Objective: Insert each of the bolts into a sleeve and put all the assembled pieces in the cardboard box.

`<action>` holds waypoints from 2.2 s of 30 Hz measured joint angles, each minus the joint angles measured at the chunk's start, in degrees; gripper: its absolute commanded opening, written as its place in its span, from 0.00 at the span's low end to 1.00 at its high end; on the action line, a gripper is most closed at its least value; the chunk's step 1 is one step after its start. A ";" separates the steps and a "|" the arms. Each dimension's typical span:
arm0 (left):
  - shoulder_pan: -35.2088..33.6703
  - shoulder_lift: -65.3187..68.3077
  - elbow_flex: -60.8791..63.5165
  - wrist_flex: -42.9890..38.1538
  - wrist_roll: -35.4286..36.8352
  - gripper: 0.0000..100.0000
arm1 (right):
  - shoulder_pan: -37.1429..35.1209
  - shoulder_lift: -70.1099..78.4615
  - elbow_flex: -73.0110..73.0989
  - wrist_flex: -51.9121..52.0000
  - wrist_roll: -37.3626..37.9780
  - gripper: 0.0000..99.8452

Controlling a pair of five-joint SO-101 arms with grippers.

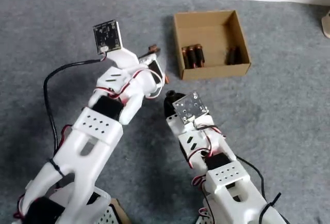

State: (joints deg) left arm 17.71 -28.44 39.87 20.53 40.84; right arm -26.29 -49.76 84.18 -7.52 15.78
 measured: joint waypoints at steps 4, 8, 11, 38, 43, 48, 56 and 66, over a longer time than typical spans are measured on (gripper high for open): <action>0.26 0.00 1.41 0.00 1.14 0.00 | 0.00 0.00 0.00 0.00 0.00 0.01; 1.76 0.00 3.16 -0.18 1.32 0.00 | 0.00 0.00 0.09 0.00 0.09 0.01; 2.29 -0.09 3.16 -0.26 1.32 0.00 | 0.18 0.00 0.09 0.00 0.09 0.01; 14.33 -0.18 12.48 -6.86 -20.57 0.13 | 9.05 0.00 0.18 0.00 -0.09 0.01; 13.80 -0.18 14.86 -9.58 -20.66 0.46 | 13.10 0.00 0.18 0.09 -2.73 0.01; 12.31 -0.18 15.03 -9.85 -19.96 0.47 | 14.95 0.00 0.18 0.26 -3.08 0.01; 2.99 -7.03 12.84 3.87 -9.67 0.25 | 18.64 0.00 -6.15 14.77 -9.23 0.00; -5.54 -16.53 22.42 7.12 -4.13 0.07 | 20.04 2.20 -21.36 29.98 -9.05 0.00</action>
State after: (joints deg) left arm 12.18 -44.97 62.29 27.65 36.70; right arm -6.24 -47.56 62.81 22.46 6.73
